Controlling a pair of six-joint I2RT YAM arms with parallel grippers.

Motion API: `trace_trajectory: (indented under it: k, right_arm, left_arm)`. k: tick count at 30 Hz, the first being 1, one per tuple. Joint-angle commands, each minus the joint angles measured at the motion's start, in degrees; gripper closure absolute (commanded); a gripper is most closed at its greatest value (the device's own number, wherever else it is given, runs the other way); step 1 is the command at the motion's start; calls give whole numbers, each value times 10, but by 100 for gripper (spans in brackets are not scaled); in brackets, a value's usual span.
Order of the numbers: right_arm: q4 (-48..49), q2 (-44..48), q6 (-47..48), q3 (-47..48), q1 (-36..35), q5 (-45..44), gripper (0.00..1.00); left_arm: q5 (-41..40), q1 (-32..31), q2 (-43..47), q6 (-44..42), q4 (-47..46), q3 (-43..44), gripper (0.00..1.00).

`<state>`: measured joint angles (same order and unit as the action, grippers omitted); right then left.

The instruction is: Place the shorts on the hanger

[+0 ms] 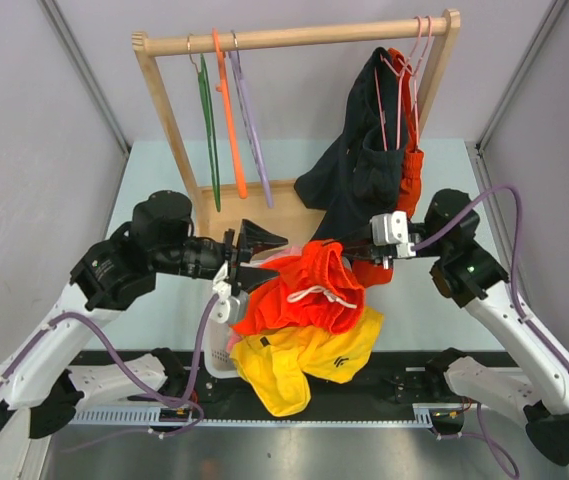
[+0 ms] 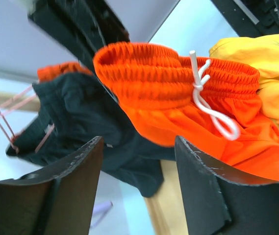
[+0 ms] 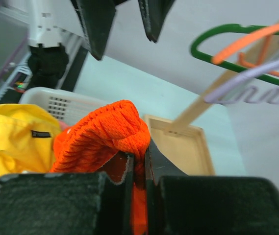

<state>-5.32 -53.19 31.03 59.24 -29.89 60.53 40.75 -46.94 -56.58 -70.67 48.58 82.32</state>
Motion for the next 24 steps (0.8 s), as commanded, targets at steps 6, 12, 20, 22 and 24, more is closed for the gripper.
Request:
trace_trajectory:
  k: [6,12,20,22,24]
  right_arm:
    - [26,-60,1,12,-72,65,97]
    - [37,-95,24,20,-101,72,96]
    - [25,-120,54,40,-126,81,96]
    - [23,-127,60,44,-129,83,95]
    - [28,-133,60,46,-134,86,94]
  left_arm:
    - [14,-69,-7,-92,-8,6,37]
    - [-11,-94,0,-112,-29,-24,37]
    - [-13,-103,-14,-140,-2,-29,35]
    - [-9,-104,-18,-149,6,-29,35]
    - [-9,-106,-20,-167,27,-27,35]
